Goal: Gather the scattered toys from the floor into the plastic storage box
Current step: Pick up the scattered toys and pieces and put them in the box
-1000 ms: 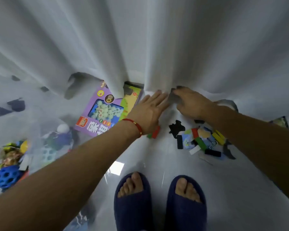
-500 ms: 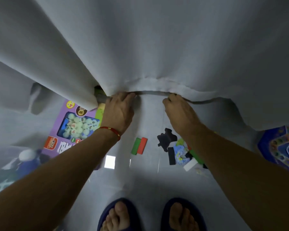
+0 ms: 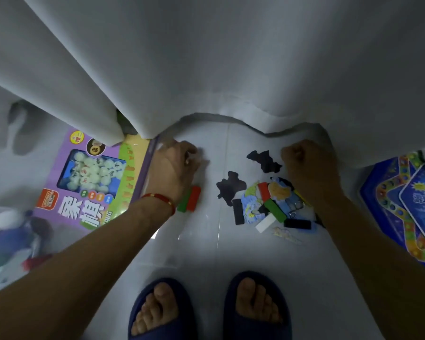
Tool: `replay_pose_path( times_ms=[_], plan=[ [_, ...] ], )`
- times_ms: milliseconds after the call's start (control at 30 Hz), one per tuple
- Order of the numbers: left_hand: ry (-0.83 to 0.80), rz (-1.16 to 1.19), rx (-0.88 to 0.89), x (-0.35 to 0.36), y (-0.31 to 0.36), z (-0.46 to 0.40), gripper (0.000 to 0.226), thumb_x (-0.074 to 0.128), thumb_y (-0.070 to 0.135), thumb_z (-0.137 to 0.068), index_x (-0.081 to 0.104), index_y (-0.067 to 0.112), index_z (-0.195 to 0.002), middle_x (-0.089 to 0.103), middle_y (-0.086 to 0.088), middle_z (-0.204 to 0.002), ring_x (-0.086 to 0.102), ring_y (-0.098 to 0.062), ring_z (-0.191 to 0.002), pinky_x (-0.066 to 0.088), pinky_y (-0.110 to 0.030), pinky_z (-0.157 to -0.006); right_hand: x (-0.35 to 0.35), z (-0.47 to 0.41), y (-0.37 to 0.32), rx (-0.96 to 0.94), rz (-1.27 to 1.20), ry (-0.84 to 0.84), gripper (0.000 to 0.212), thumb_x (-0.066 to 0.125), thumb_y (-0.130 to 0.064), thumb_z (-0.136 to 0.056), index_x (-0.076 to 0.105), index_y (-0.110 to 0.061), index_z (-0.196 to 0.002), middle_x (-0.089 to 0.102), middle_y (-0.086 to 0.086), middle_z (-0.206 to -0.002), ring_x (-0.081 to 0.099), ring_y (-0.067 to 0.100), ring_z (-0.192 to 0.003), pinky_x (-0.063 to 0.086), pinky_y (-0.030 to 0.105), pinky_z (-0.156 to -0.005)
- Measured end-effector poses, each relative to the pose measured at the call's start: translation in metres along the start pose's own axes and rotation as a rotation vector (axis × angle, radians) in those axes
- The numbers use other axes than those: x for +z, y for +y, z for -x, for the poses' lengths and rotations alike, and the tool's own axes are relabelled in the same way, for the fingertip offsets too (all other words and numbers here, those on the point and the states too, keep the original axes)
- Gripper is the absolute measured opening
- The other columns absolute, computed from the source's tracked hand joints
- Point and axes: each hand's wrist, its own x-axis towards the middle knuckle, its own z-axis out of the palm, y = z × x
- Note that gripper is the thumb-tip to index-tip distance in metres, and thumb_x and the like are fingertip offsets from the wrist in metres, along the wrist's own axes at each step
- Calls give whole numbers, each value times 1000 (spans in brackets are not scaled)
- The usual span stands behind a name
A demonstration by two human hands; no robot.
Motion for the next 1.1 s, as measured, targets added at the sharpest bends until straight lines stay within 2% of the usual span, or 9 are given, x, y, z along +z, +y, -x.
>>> replay_pose_path(
  times_ms=[133,300,467,633,733,833,900,1000,1100],
  plan=[
    [-26,66,-142,-4,6,51,39,70,39,-83,67,14,-113,63,-6,-94,58,-20,-81,52,-32,-76,22,-11,-3,-119,303,-117,49,67,-41,-90,52,-6,-120,57,14,-111,56,31,-101,47,38,-81],
    [-92,86,-234,9,8,60,48,79,32,-79,61,15,-120,66,-8,-100,62,-27,-91,54,-37,-84,33,-22,-11,-118,446,-159,59,73,-39,-85,54,3,-122,54,22,-122,55,36,-113,49,44,-94],
    [-84,2,-177,9,10,68,26,77,25,-81,73,8,-101,64,-13,-93,60,-32,-85,44,-27,-74,28,-15,-22,-229,394,-244,32,68,-25,-90,54,1,-104,60,16,-95,63,31,-91,44,31,-69],
    [-105,-89,-22,13,-3,82,12,70,16,-86,77,11,-94,60,-13,-86,57,-33,-78,49,-35,-68,29,9,-43,157,-389,-435,14,47,-13,-85,42,-10,-72,38,3,-58,34,15,-48,25,28,-51],
    [-87,-72,25,13,-6,89,11,71,14,-85,78,12,-94,61,-11,-85,58,-32,-77,51,-34,-68,26,22,-41,509,-1065,-560,14,40,-3,-94,53,-1,-99,42,9,-68,37,18,-53,31,32,-51],
    [-99,27,-90,8,-7,87,20,78,24,-80,77,16,-98,66,-8,-89,61,-26,-80,53,-32,-76,22,32,-34,620,-1290,-656,28,39,0,-94,51,2,-119,54,14,-80,51,19,-63,51,32,-58],
    [-92,88,-149,4,-8,87,26,79,24,-79,75,15,-103,69,-7,-93,63,-23,-84,54,-32,-80,22,41,-36,633,-1282,-690,30,37,6,-94,55,6,-118,61,18,-86,61,24,-74,59,37,-70],
    [-15,86,-195,-6,-12,90,20,67,18,-89,74,14,-107,71,-6,-96,64,-21,-84,54,-33,-80,31,55,-45,569,-1167,-739,34,32,14,-89,56,10,-113,55,19,-85,57,23,-71,56,37,-64],
    [-1,257,-379,-16,-11,97,24,51,2,-94,72,10,-102,69,0,-90,64,-15,-80,54,-29,-78,49,71,-54,289,-634,-677,22,42,-3,-95,63,-3,-100,57,11,-77,52,17,-58,47,31,-51]
  ],
)
